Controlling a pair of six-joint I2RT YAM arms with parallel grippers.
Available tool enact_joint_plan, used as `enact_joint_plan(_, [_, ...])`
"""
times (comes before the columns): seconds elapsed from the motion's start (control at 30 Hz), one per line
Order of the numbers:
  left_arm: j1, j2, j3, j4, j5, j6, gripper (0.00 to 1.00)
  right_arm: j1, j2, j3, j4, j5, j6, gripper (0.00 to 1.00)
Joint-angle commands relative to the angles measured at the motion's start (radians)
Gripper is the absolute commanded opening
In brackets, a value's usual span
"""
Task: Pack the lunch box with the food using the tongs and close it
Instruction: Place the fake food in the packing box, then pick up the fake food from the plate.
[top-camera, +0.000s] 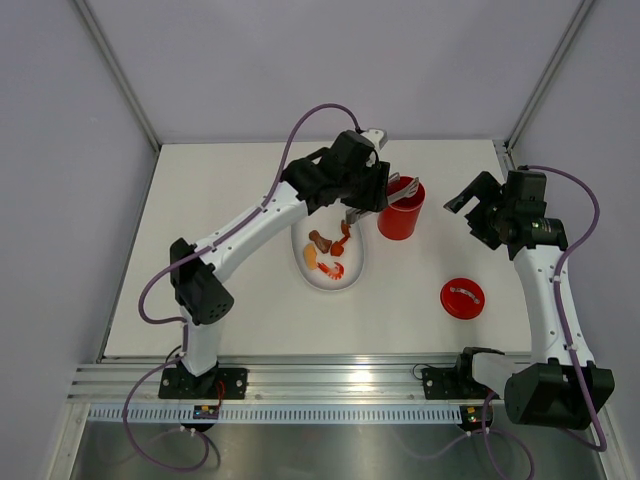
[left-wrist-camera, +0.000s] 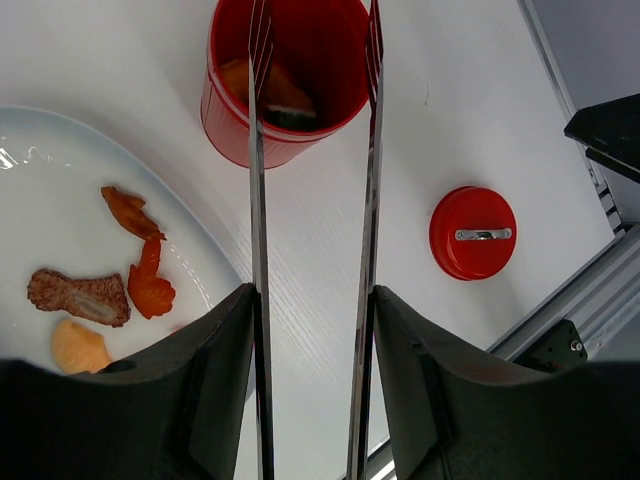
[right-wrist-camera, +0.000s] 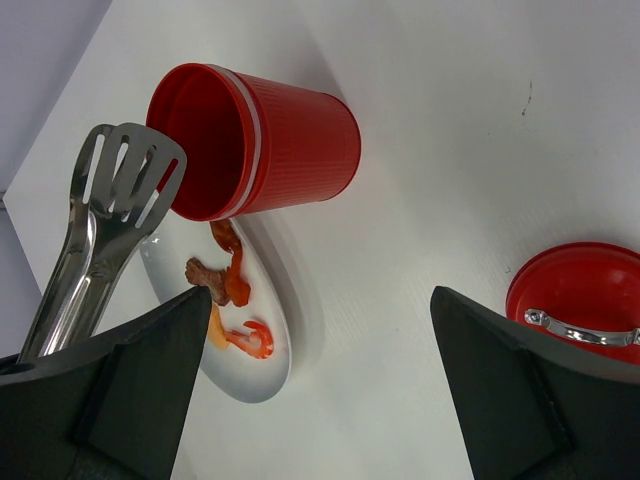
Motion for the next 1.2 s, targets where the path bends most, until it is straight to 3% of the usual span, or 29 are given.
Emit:
enact_joint_plan(0.0, [-0.004,-0.013,0.058,0.057,0.023,0.005,0.52,0.007,-0.025,0.01,0.002,0.013,-0.008,1.0])
enact_joint_plan(0.1, [-0.006,-0.019,0.054,0.054,0.021,0.006,0.5,0.007,-0.028,0.012,0.002,0.014,-0.008,0.99])
enact_joint_plan(0.13, [-0.004,-0.024,0.052,0.056,0.023,0.006,0.4,0.009,-0.028,0.01,0.001,0.014,-0.01,0.99])
enact_joint_plan(0.27, [-0.004,-0.068,0.029,0.06,-0.005,0.012,0.24,0.007,-0.028,0.009,0.001,0.016,-0.008,1.0])
enact_joint_plan(0.37, [-0.006,-0.14,-0.026,0.062,-0.076,0.028,0.19,0.007,-0.028,0.009,0.002,0.014,-0.007,1.0])
enact_joint_plan(0.6, [0.014,-0.283,-0.222,0.004,-0.252,0.019,0.21,0.007,-0.025,0.012,0.005,0.013,-0.011,1.0])
enact_joint_plan(0.87, [0.06,-0.307,-0.423,0.014,-0.203,-0.063,0.32,0.007,-0.023,0.012,0.01,0.011,-0.013,0.99])
enact_joint_plan(1.17, [0.06,-0.226,-0.442,0.017,-0.153,-0.106,0.44,0.007,-0.014,0.019,0.01,0.003,-0.019,1.0])
